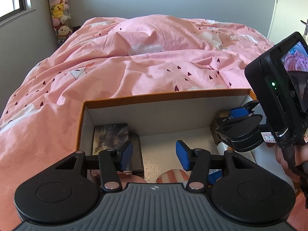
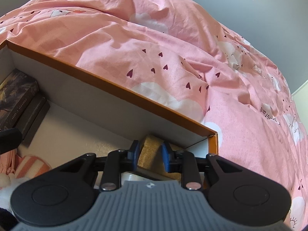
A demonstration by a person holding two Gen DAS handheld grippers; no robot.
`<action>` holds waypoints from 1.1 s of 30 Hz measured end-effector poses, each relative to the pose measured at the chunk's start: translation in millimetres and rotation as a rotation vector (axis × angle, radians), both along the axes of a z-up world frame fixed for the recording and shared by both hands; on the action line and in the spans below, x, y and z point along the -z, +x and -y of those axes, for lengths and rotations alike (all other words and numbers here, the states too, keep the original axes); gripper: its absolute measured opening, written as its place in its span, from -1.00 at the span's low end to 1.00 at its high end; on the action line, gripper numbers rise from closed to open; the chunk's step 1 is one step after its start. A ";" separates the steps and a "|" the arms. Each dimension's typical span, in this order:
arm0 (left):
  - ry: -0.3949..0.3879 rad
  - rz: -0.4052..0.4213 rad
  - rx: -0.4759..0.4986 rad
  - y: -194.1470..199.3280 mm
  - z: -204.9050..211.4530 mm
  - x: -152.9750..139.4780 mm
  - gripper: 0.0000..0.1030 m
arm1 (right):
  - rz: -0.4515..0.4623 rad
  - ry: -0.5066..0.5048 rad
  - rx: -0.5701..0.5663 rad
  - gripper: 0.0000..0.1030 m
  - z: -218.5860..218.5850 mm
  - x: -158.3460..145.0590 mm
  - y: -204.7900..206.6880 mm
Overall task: Organize objects
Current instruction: 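Open both tools and lift them out of the shoebox, then move both tools down to the fruit and tape measure beside the shoebox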
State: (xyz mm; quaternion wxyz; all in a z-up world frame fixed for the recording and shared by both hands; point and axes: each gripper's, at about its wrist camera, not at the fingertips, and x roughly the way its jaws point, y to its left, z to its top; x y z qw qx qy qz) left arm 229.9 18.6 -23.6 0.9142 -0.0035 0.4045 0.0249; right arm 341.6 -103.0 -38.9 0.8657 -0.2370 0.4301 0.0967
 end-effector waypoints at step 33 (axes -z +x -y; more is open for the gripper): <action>-0.132 -0.032 0.277 -129.4 34.3 -17.5 0.18 | 0.027 0.481 0.074 0.10 94.4 -64.4 -238.2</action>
